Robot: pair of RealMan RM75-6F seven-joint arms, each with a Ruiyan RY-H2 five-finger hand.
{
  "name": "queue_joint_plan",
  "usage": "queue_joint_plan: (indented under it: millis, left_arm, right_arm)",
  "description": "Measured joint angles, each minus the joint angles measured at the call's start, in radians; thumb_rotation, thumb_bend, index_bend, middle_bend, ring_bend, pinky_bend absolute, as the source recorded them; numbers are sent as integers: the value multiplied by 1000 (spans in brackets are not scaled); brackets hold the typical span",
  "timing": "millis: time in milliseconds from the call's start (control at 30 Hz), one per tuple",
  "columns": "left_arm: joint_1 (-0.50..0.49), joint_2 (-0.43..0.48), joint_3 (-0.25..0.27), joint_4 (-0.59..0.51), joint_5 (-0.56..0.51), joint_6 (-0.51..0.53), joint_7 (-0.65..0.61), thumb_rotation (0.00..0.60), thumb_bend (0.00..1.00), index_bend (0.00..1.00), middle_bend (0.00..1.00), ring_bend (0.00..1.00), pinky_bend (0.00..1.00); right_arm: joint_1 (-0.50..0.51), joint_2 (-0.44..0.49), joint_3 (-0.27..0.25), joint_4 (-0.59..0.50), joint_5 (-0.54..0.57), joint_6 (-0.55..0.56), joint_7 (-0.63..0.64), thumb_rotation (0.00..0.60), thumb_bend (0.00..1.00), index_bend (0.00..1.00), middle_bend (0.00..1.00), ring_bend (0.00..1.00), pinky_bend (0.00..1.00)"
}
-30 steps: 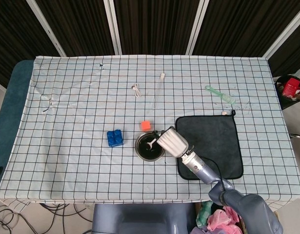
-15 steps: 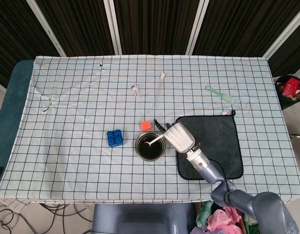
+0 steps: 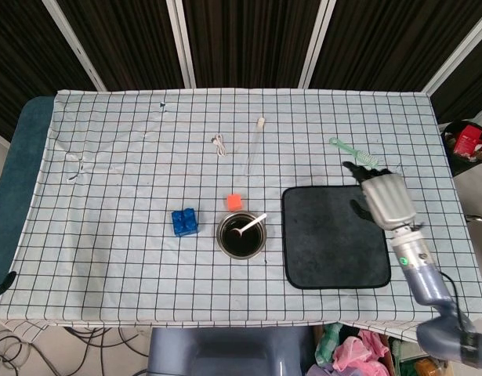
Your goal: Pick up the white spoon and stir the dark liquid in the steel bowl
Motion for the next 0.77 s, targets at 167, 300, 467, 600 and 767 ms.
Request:
queue_joint_plan:
  millis: [167, 300, 467, 600, 767]
  left_arm:
    - [3, 3, 2, 3, 15, 11, -26, 600, 195, 39, 5, 0, 0]
    - [4, 10, 4, 7, 20, 9, -44, 600, 195, 39, 5, 0, 0]
    - [0, 14, 7, 9, 21, -1, -51, 600, 195, 39, 5, 0, 0]
    - [-4, 29, 18, 2, 27, -25, -73, 600, 195, 39, 4, 0, 0]
    - [3, 47, 32, -5, 57, -13, -102, 600, 194, 37, 4, 0, 0]
  right_arm:
    - [-133, 137, -31, -23, 23, 4, 119, 600, 261, 148, 264, 381, 426]
    - [-206, 165, -74, -36, -8, 65, 136, 600, 261, 147, 250, 368, 414]
    - [-274, 147, -111, -53, -74, 183, 110, 600, 246, 146, 242, 366, 410]
    - [-311, 89, -131, -52, -137, 274, 34, 600, 242, 146, 241, 366, 409]
    - [-344, -22, -161, -36, -225, 335, -64, 600, 243, 145, 240, 359, 409]
